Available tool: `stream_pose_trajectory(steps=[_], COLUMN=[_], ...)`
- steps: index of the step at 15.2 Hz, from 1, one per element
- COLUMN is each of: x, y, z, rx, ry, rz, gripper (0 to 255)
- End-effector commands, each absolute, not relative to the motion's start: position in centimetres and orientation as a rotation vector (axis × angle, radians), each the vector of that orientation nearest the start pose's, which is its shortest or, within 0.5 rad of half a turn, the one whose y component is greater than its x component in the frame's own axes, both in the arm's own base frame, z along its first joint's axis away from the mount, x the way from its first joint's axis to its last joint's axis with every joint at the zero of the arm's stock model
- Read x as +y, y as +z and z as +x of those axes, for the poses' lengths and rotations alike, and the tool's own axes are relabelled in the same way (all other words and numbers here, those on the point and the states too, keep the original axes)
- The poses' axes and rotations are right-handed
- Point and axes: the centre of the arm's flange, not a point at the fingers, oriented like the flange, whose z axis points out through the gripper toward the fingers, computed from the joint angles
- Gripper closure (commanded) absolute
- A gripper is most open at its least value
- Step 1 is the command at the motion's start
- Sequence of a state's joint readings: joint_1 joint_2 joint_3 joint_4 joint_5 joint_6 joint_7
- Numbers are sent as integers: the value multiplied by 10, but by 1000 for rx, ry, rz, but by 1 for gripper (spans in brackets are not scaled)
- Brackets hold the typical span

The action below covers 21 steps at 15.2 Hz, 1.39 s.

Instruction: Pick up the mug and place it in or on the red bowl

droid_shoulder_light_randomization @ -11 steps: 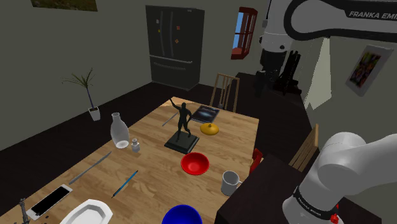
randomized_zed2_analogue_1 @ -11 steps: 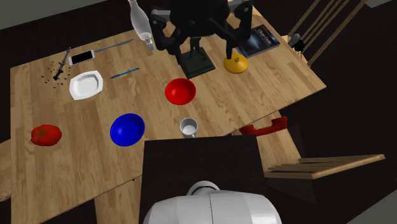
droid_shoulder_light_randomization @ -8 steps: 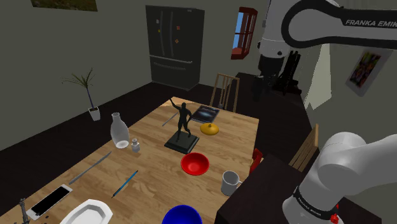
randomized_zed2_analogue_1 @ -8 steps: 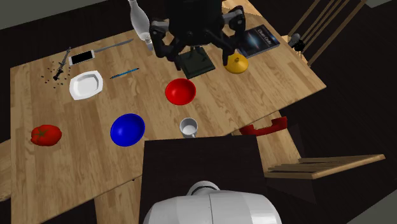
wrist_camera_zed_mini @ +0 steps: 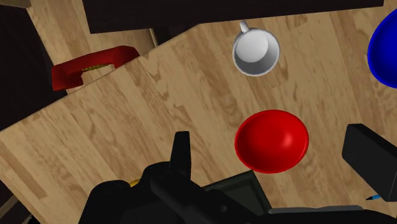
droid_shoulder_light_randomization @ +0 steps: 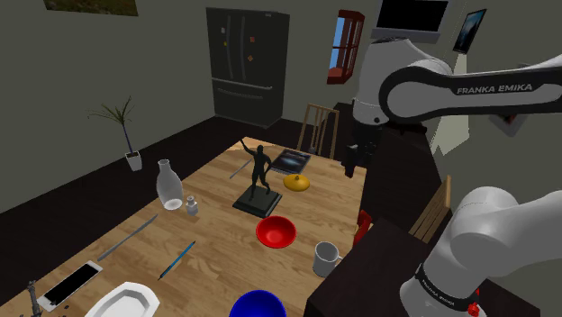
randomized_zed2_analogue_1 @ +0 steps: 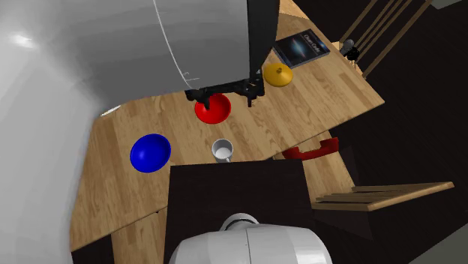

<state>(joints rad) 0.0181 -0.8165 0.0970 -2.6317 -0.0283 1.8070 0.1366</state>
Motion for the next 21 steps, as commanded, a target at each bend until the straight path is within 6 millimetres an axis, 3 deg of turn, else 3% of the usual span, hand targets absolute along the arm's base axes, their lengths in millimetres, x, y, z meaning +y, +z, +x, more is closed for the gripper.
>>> stream_pose_trajectory(steps=[1, 21], x=[39, 91], y=[462, 205], z=[305, 314], rx=[88, 215], ry=[-3, 7], rz=[-3236, -3206], gripper=[0, 0])
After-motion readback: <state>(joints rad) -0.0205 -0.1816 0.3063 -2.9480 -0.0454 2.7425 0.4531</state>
